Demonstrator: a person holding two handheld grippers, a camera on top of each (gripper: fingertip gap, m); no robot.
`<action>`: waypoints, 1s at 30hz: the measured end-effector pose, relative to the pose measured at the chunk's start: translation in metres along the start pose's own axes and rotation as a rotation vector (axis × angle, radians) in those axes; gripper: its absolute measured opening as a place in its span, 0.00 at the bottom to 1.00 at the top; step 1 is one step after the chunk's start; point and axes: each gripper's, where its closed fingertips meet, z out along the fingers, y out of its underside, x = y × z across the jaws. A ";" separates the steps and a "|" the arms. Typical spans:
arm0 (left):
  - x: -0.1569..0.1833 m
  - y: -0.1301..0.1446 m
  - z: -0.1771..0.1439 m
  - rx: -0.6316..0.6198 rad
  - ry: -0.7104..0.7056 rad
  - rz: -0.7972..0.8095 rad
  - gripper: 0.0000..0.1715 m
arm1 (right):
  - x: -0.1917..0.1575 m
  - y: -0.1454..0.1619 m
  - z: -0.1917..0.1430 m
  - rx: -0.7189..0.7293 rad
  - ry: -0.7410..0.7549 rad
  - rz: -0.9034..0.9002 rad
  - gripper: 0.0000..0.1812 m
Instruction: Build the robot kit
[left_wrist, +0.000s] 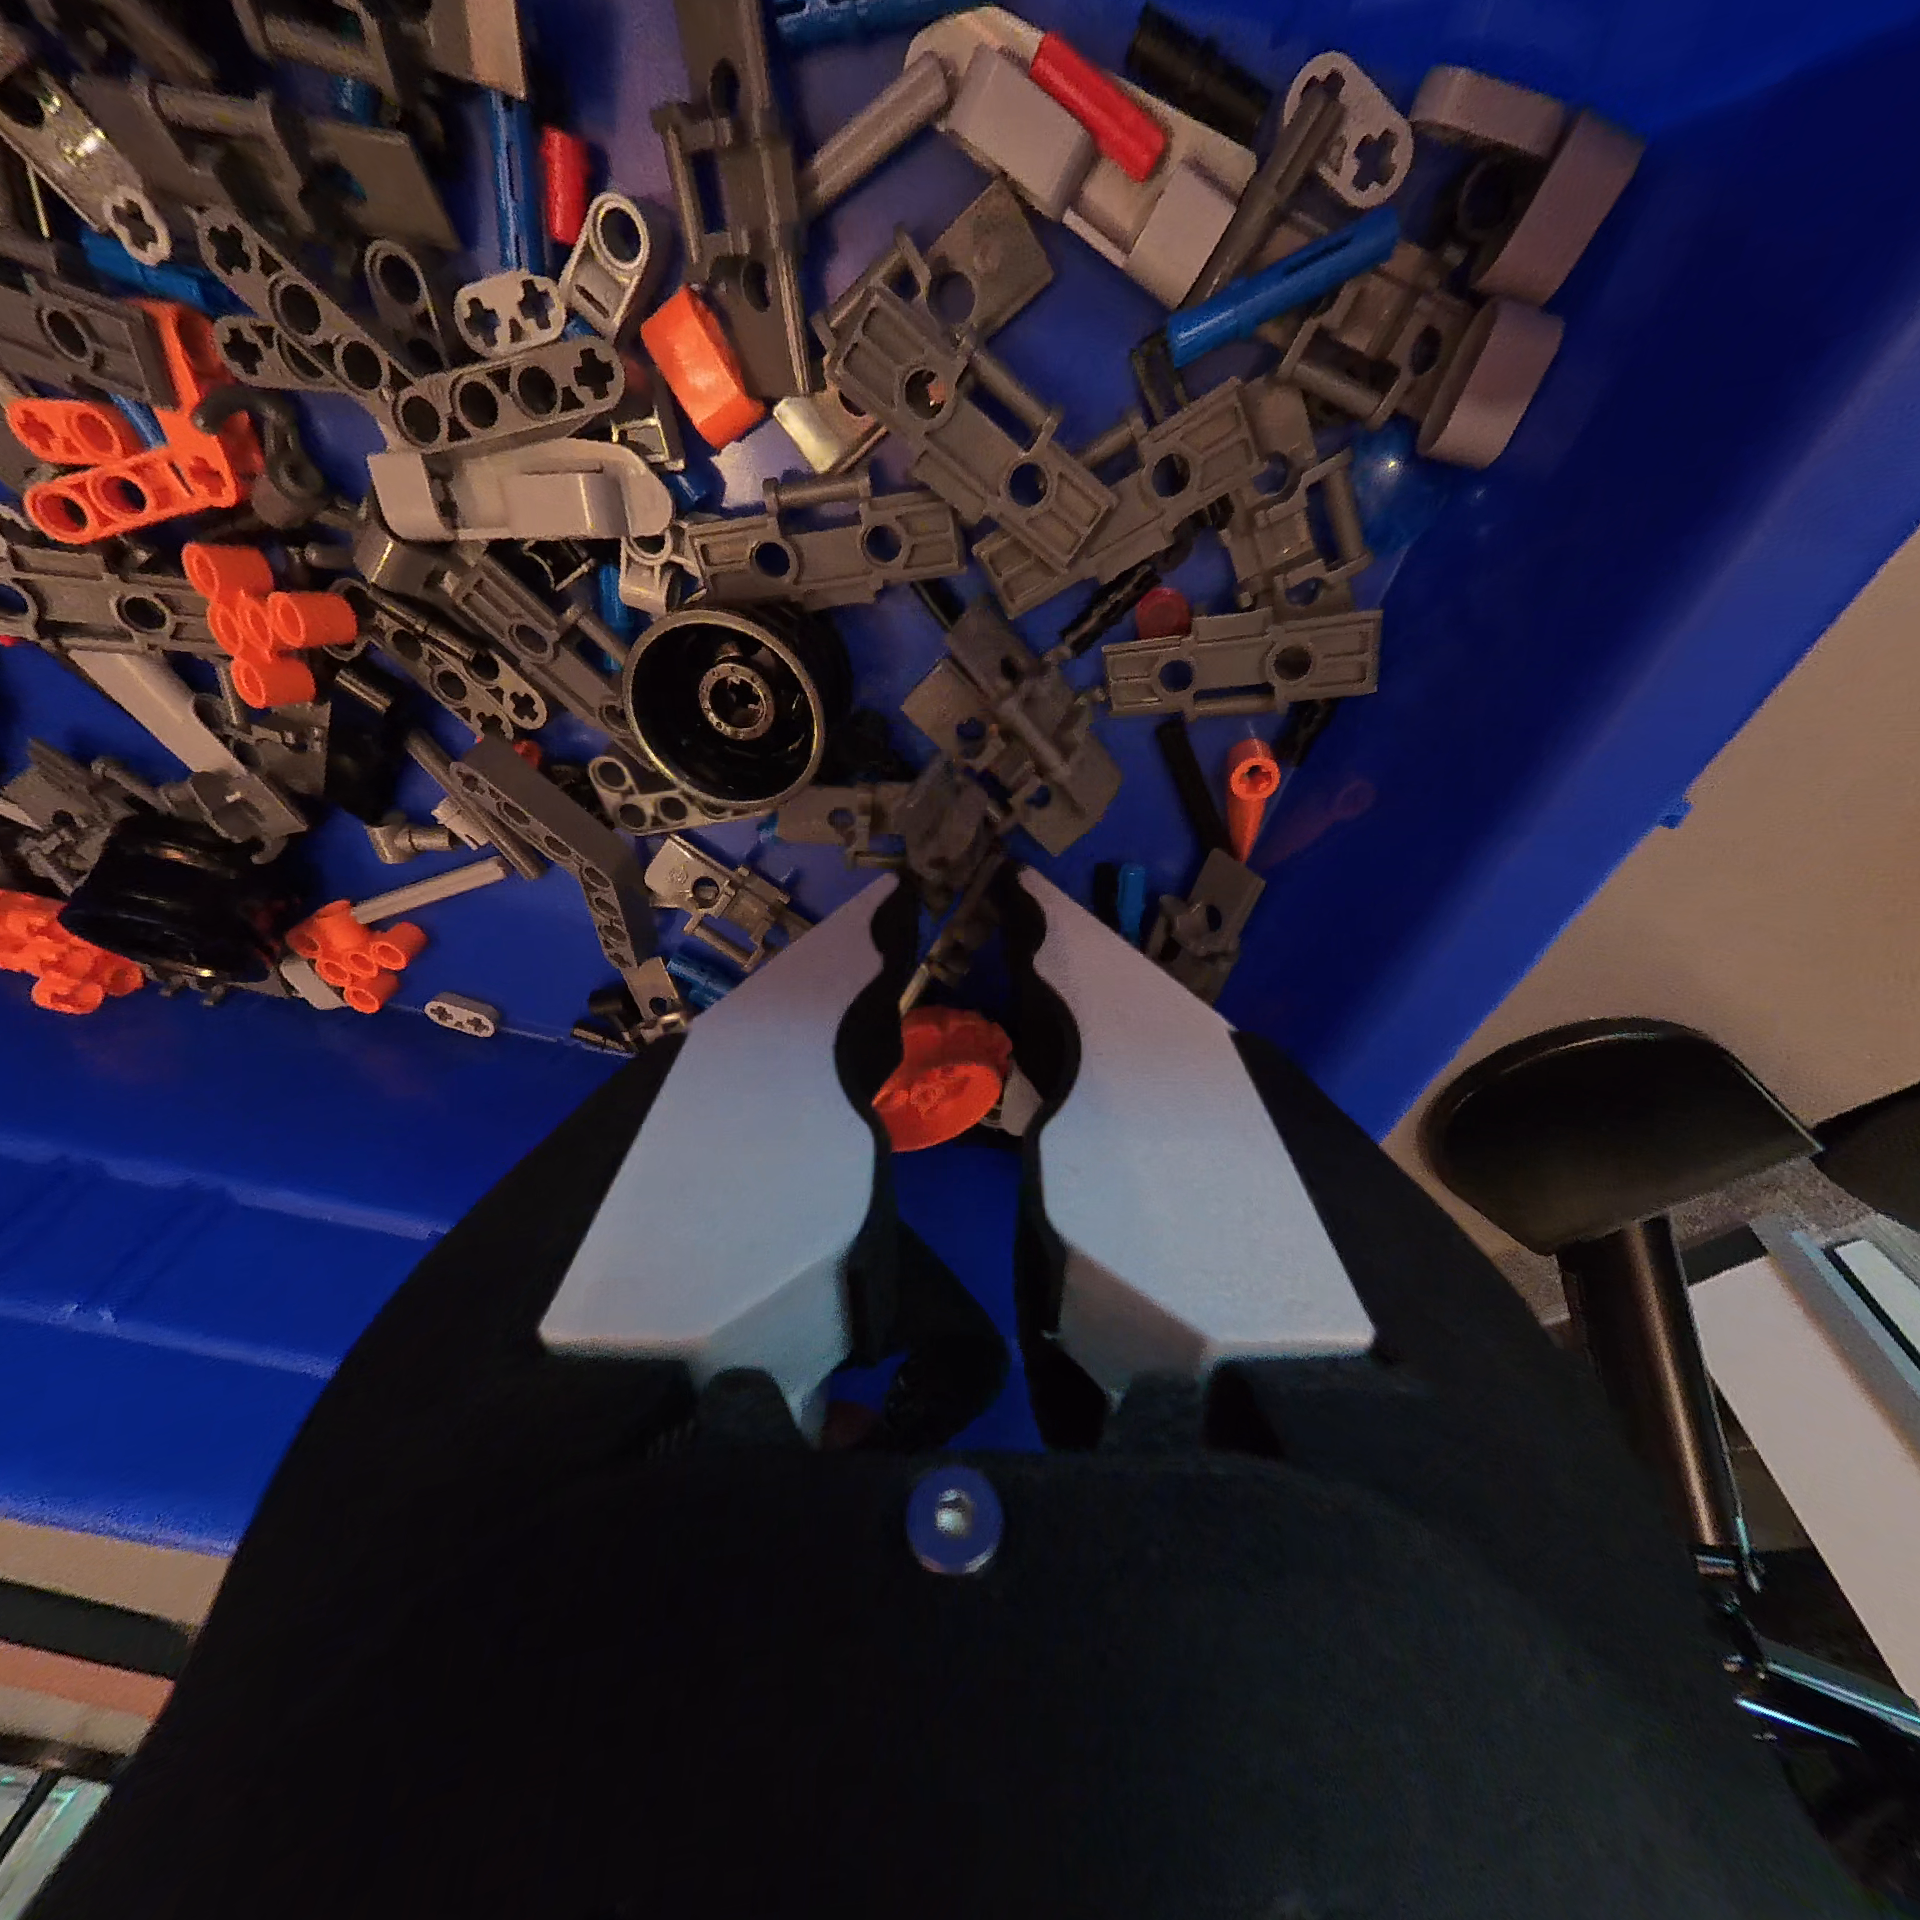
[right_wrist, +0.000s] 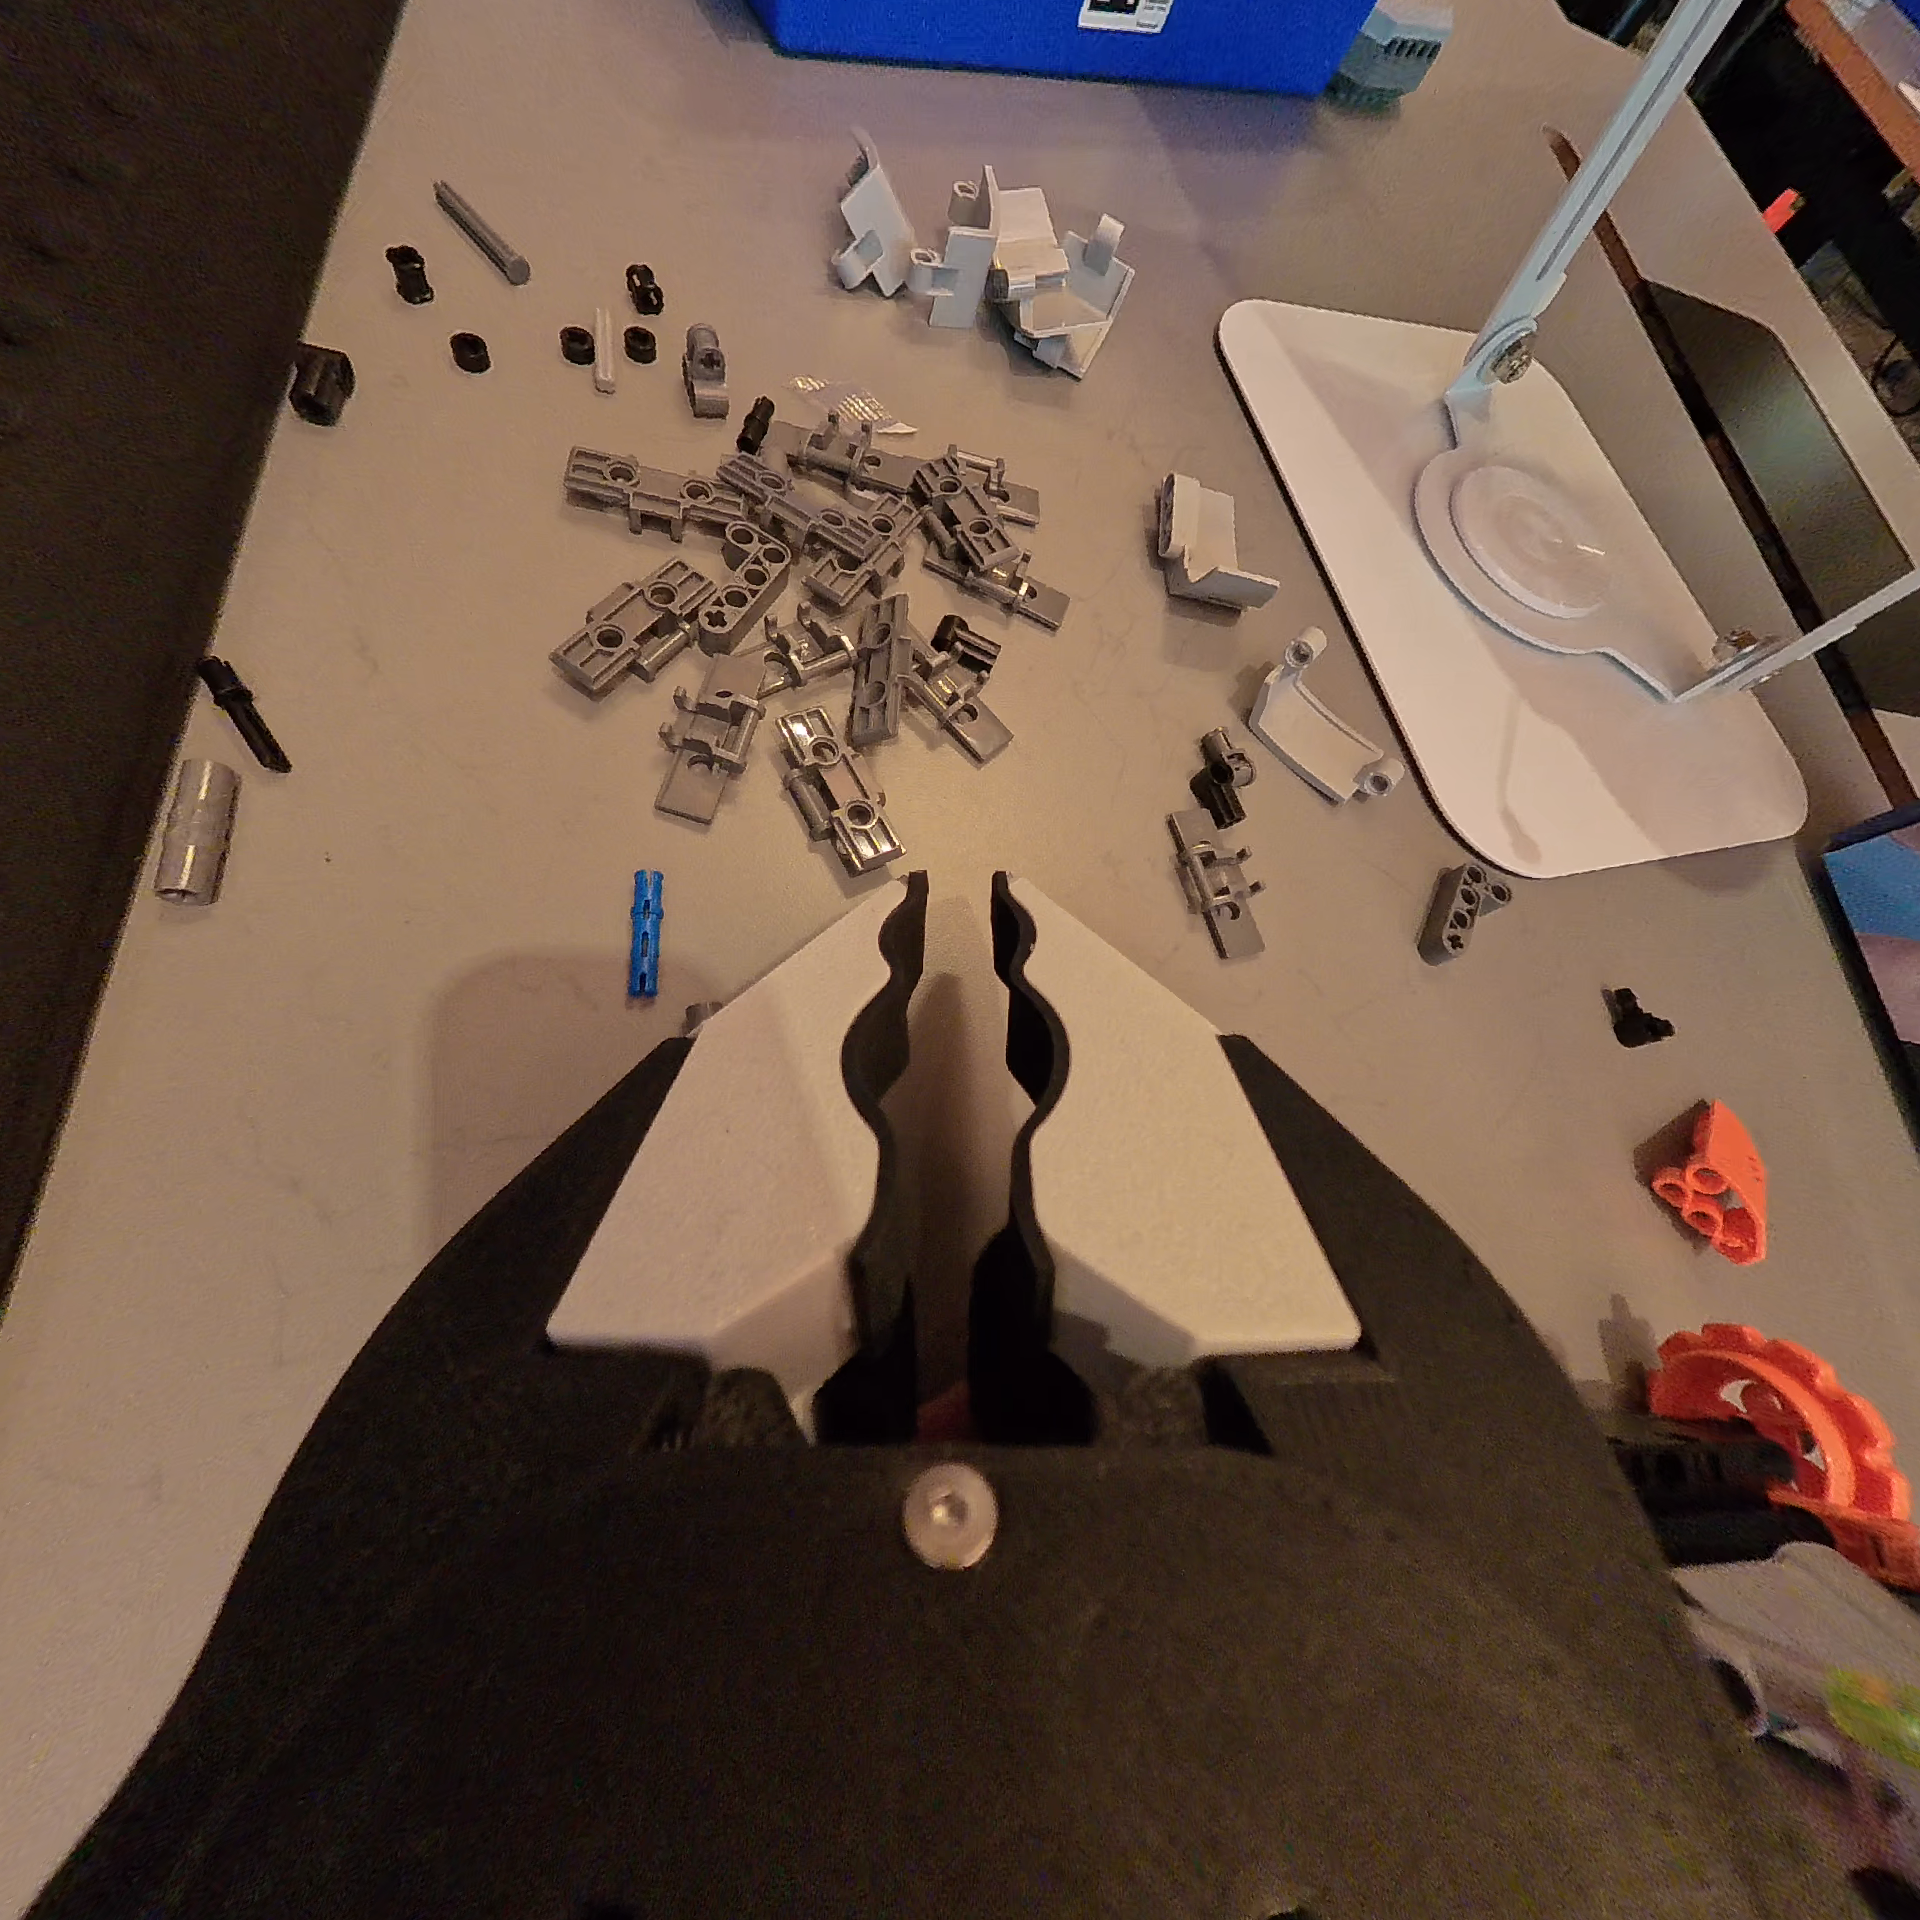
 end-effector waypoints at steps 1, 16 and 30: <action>0.000 -0.001 0.000 0.000 -0.007 0.010 0.08 | 0.000 0.000 0.000 0.001 0.000 0.000 0.05; -0.002 0.001 -0.018 0.055 -0.060 0.005 0.03 | 0.000 0.000 0.000 0.000 -0.002 0.000 0.05; 0.113 -0.138 -0.138 0.510 0.202 0.209 0.03 | -0.001 0.000 0.000 -0.001 -0.002 -0.004 0.05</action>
